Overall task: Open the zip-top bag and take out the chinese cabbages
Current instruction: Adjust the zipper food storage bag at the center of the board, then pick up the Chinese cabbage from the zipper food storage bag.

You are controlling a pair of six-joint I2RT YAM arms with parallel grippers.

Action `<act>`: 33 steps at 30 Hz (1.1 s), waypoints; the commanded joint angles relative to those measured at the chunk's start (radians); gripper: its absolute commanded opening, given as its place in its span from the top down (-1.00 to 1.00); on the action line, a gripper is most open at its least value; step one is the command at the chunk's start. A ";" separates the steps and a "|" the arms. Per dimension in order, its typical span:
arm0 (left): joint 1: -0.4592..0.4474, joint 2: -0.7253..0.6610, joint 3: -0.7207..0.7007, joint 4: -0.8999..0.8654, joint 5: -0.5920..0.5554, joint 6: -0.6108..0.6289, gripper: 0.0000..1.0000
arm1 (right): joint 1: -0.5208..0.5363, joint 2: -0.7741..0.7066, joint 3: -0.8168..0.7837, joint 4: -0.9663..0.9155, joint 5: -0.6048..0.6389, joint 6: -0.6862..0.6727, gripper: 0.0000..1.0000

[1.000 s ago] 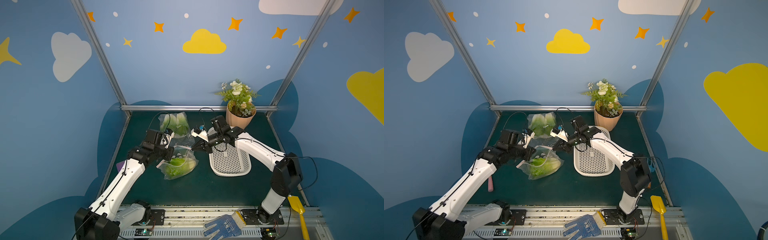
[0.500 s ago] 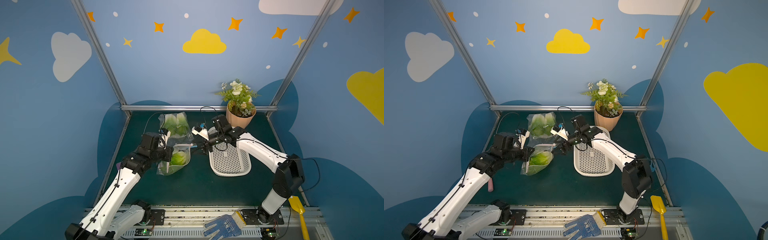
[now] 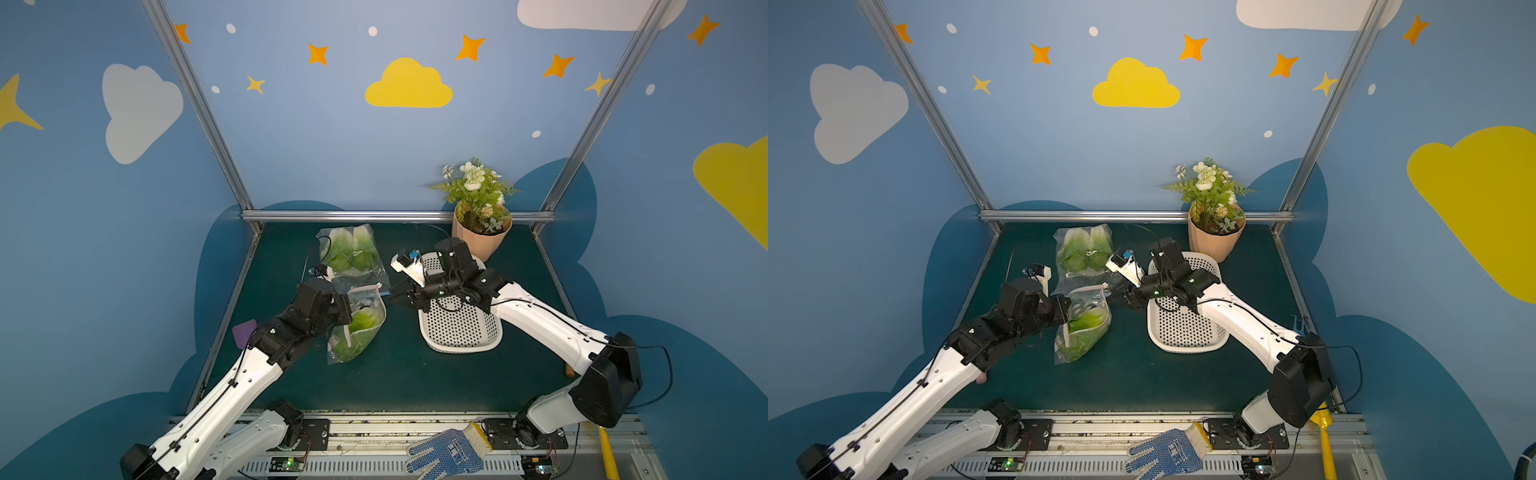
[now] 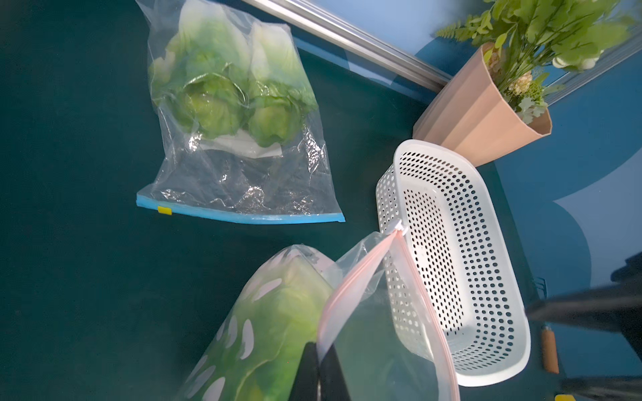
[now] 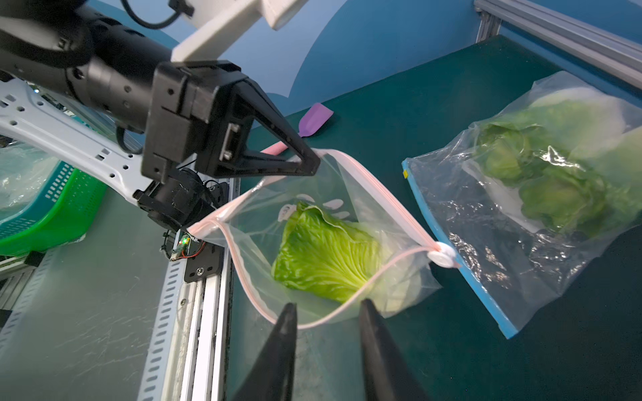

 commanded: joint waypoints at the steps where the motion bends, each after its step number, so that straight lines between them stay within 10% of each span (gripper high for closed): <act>1: -0.022 -0.002 -0.028 0.119 -0.054 -0.092 0.91 | 0.051 -0.029 -0.022 0.032 0.046 0.034 0.64; 16: -0.205 0.012 -0.089 0.275 -0.142 -0.191 0.91 | 0.150 0.051 0.015 -0.015 0.255 0.064 0.86; 33: -0.225 -0.127 -0.190 0.262 -0.171 -0.210 0.91 | 0.245 0.181 -0.055 0.029 0.296 0.113 -0.11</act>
